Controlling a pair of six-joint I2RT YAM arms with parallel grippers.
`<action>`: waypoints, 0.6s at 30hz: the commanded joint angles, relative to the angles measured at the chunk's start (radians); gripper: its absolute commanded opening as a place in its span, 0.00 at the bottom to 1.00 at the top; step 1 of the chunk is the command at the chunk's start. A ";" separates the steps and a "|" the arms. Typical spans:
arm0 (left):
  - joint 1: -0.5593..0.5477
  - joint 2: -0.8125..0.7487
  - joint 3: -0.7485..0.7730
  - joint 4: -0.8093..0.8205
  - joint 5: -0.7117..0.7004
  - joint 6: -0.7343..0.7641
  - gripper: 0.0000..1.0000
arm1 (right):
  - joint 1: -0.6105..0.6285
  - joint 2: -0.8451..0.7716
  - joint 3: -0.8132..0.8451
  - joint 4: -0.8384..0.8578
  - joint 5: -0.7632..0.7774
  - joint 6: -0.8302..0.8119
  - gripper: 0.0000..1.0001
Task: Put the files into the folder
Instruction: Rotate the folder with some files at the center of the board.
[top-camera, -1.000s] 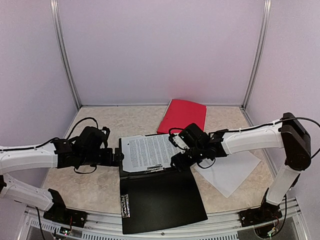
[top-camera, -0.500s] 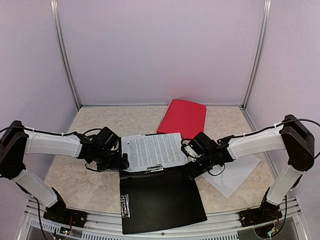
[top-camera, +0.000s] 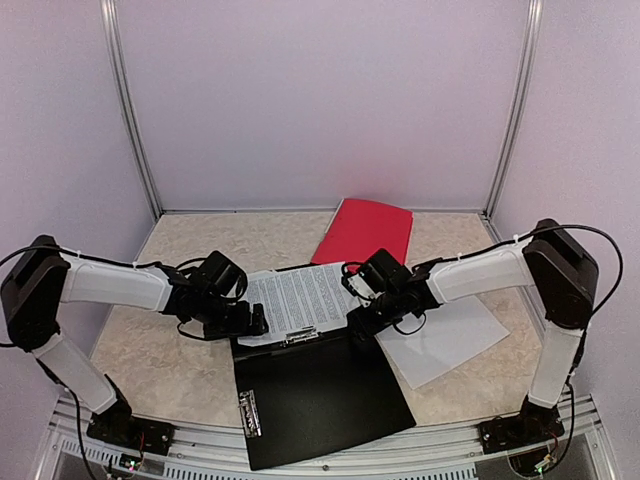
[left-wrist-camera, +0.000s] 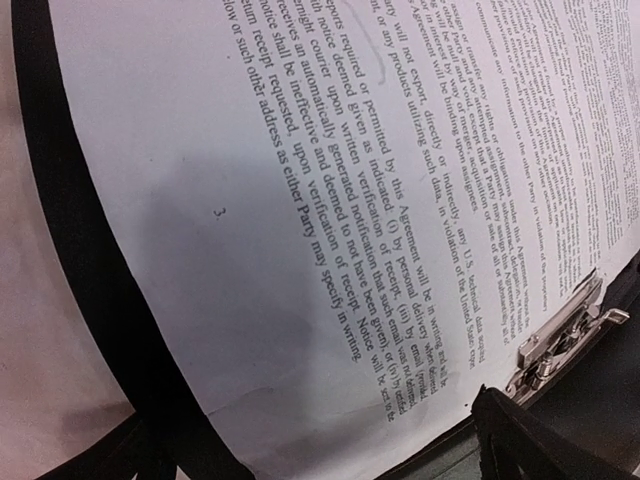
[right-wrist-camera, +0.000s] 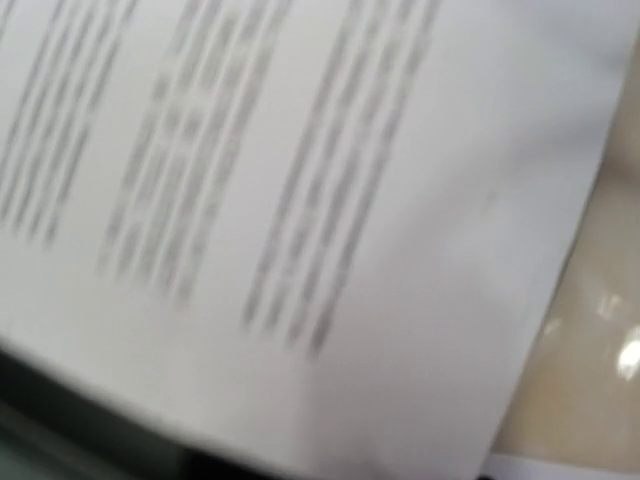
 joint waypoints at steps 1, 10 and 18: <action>0.008 -0.040 -0.031 -0.008 0.035 -0.007 0.99 | -0.018 0.114 0.102 -0.074 -0.015 -0.079 0.60; 0.009 -0.165 -0.106 -0.066 -0.008 -0.026 0.99 | -0.030 0.297 0.394 -0.153 -0.089 -0.196 0.60; 0.001 -0.311 -0.183 -0.089 -0.022 -0.067 0.99 | -0.032 0.475 0.698 -0.239 -0.205 -0.346 0.60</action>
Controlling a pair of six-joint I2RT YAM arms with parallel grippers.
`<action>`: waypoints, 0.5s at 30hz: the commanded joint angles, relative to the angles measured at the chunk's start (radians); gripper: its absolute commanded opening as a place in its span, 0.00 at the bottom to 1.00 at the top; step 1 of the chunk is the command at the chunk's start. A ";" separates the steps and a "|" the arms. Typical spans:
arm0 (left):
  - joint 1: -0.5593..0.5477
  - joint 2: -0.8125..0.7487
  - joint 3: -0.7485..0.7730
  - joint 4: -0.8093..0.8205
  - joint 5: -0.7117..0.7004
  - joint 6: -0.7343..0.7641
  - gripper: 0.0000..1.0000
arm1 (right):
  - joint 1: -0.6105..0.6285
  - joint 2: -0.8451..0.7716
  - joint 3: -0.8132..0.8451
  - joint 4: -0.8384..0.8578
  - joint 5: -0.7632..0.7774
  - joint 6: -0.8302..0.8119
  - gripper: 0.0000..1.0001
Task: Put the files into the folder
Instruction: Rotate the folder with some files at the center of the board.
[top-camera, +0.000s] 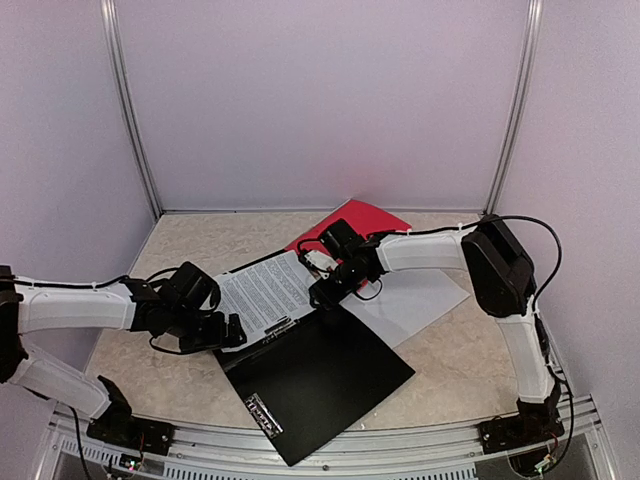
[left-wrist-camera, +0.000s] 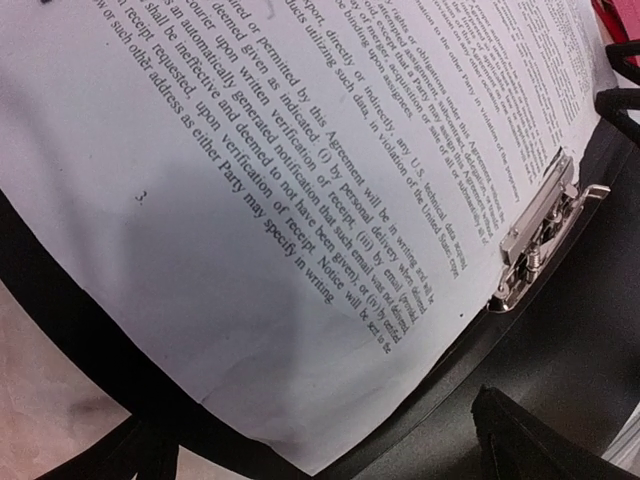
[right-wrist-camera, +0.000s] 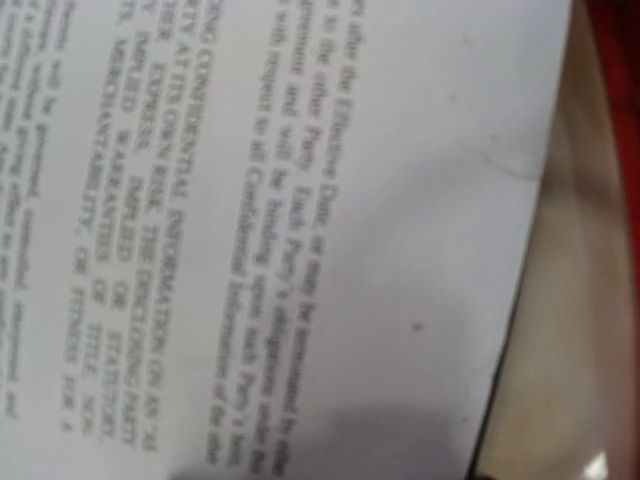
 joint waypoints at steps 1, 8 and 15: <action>-0.009 -0.088 -0.041 0.015 -0.007 -0.014 0.99 | 0.002 0.127 0.200 -0.101 -0.128 -0.138 0.60; -0.071 -0.233 -0.073 0.001 -0.054 0.010 0.99 | -0.001 0.184 0.413 -0.161 -0.129 -0.200 0.66; -0.084 -0.337 -0.117 -0.036 -0.059 -0.031 0.99 | -0.018 0.029 0.319 -0.181 0.043 -0.154 0.76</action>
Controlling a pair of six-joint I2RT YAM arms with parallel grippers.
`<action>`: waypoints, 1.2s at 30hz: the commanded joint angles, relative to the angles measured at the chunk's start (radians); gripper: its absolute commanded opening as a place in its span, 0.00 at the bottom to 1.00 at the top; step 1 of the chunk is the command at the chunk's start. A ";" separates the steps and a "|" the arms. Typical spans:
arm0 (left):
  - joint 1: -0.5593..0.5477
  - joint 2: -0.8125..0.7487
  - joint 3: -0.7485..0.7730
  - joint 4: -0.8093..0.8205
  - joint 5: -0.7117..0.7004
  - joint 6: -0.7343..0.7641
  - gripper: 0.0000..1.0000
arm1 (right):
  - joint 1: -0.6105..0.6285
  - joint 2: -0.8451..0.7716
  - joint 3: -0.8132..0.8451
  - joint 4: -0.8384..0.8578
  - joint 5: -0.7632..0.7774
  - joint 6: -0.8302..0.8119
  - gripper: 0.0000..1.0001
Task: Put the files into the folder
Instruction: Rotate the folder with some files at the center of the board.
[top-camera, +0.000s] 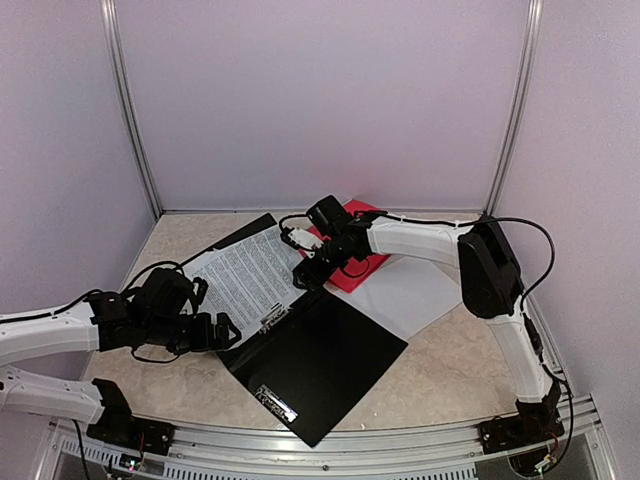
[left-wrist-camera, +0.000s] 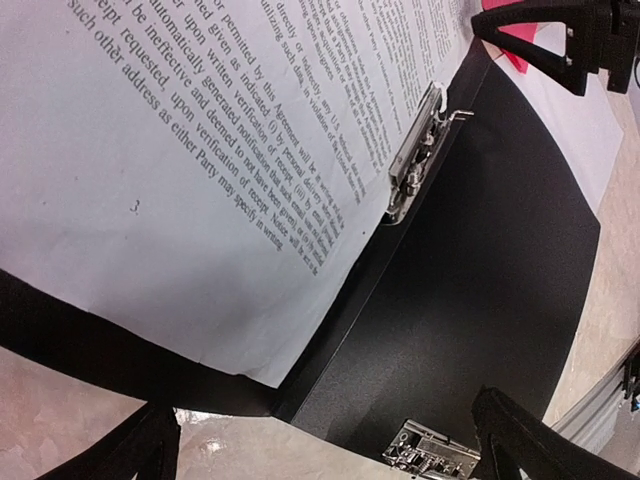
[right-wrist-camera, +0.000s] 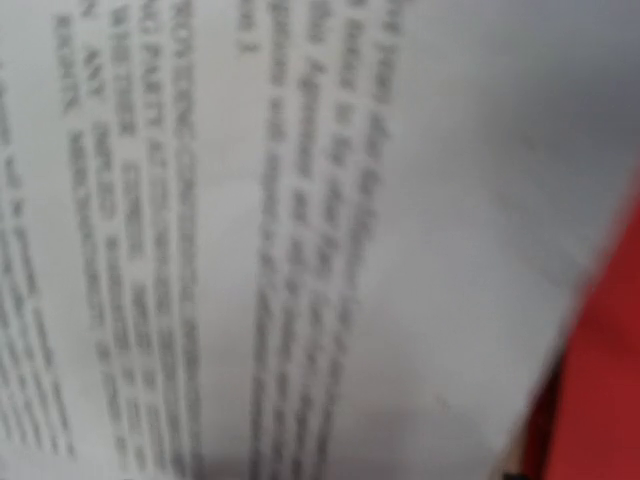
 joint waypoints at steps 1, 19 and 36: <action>-0.007 -0.027 -0.028 -0.012 -0.022 -0.026 0.99 | -0.011 -0.140 -0.076 -0.056 0.112 0.025 0.77; -0.026 0.128 0.100 0.024 -0.080 0.060 0.99 | 0.097 -0.753 -1.000 0.081 0.273 0.568 0.78; -0.044 0.272 0.181 0.104 -0.039 0.111 0.99 | 0.092 -1.012 -1.417 0.345 0.285 0.954 0.74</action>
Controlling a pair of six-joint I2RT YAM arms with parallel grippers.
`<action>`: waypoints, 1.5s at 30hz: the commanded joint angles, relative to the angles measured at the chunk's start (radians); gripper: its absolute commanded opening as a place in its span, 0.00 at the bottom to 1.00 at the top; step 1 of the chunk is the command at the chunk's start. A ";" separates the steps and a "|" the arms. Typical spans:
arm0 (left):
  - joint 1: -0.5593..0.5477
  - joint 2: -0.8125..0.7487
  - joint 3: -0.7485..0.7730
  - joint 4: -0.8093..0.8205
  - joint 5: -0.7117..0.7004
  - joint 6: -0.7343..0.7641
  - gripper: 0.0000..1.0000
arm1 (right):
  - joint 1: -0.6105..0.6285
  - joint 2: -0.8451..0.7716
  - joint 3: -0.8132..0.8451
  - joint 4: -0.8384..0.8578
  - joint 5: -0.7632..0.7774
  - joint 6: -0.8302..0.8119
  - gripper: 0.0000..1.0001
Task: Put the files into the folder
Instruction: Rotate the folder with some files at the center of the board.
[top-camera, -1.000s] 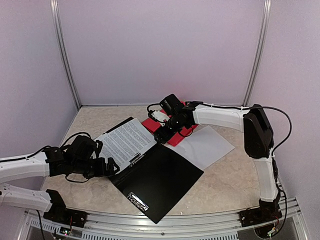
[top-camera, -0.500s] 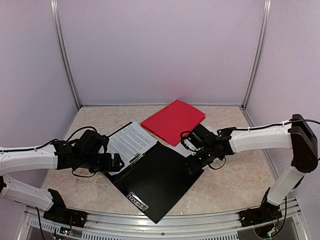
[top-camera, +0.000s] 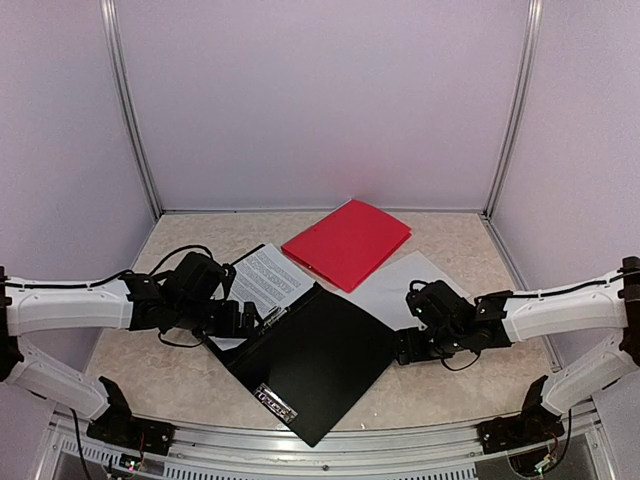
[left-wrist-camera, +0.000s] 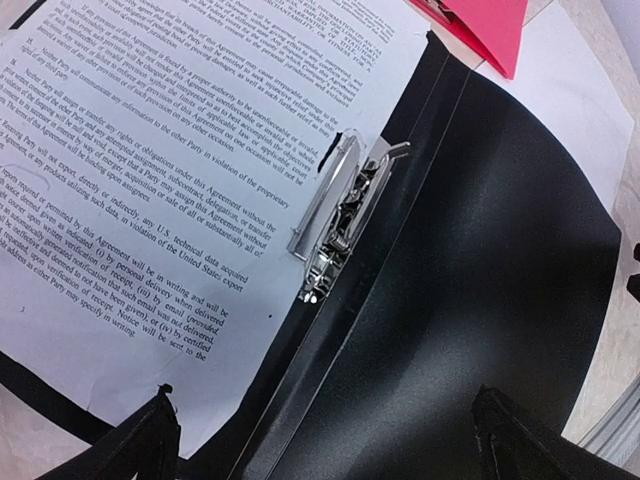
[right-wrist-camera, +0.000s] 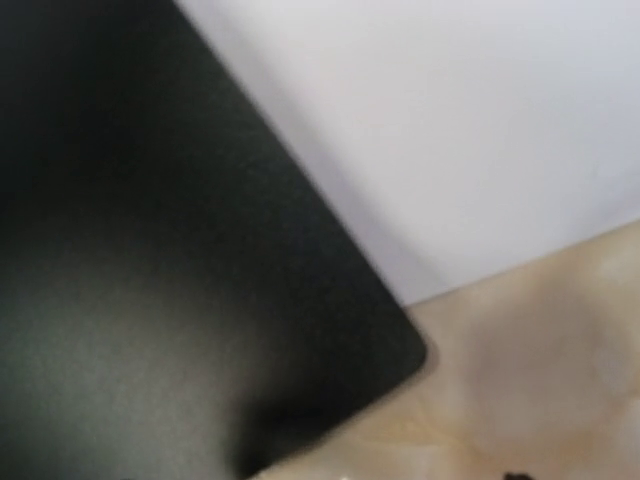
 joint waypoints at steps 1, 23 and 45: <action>-0.012 0.018 0.029 0.015 0.008 0.022 0.99 | -0.041 0.009 -0.057 0.158 -0.038 0.096 0.74; -0.020 0.011 0.033 0.001 -0.018 0.030 0.99 | -0.112 0.098 -0.247 0.582 -0.158 0.287 0.41; -0.020 0.021 0.057 -0.057 -0.087 0.055 0.99 | -0.120 0.134 0.117 0.190 -0.094 -0.030 0.00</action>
